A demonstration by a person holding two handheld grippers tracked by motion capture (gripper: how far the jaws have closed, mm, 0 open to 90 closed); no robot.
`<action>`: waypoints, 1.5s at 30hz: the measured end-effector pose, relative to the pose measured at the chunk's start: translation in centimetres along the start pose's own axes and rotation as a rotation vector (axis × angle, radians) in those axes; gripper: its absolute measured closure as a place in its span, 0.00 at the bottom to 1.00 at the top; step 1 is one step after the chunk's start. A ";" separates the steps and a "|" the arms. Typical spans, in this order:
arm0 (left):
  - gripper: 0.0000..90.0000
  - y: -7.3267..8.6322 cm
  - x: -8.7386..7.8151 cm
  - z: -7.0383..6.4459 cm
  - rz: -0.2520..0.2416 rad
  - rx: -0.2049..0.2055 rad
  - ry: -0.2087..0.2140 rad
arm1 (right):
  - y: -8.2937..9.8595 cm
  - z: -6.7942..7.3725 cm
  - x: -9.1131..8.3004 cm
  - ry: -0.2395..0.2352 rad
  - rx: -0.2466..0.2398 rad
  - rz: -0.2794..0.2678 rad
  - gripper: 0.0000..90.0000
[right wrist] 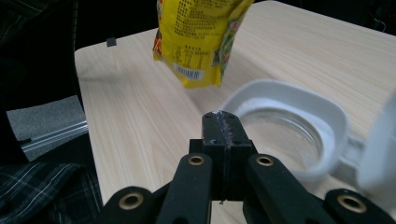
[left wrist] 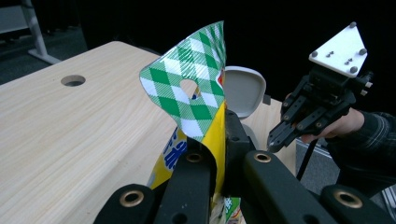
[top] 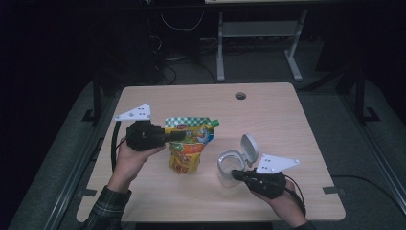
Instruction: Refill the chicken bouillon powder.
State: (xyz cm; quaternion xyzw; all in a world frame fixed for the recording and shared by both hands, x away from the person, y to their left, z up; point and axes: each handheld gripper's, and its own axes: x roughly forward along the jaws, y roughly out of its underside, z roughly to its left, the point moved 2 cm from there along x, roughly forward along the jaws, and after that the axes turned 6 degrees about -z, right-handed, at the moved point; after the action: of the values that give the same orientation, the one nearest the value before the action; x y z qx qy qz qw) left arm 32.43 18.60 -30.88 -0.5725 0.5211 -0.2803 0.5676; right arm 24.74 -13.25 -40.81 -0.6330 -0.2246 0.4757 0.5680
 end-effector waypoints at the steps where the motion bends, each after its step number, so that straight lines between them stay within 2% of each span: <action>1: 1.00 -0.1 0.0 -0.1 -0.001 0.002 0.004 | -0.1 0.0 0.2 -0.002 -0.003 0.001 1.00; 6: 1.00 -0.4 0.0 -0.5 -0.001 0.011 0.018 | -0.8 0.3 1.5 0.002 -0.010 -0.001 1.00; 15: 1.00 -1.1 0.5 -1.1 -0.008 0.018 0.043 | -1.7 0.1 3.7 0.039 -0.003 -0.001 1.00; 24: 1.00 -1.8 0.7 -1.4 -0.009 0.027 0.076 | -2.4 -0.2 5.2 0.059 -0.002 -0.008 1.00; 29: 1.00 -2.3 0.7 -1.8 -0.005 0.037 0.087 | -2.7 0.0 5.6 0.077 -0.010 -0.010 1.00; 35: 1.00 -3.0 0.9 -2.2 -0.011 0.048 0.095 | -3.0 0.2 6.1 0.070 -0.019 -0.011 1.00; 45: 1.00 -3.3 1.4 -2.6 -0.015 0.051 0.127 | -3.4 0.3 6.6 0.094 -0.024 -0.017 1.00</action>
State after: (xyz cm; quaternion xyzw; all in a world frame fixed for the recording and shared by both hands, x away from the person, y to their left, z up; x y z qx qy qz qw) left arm 31.41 15.81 -27.61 -0.5430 0.5443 -0.3335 0.5456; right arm 28.29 -6.81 -39.94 -0.6595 -0.2086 0.4381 0.5742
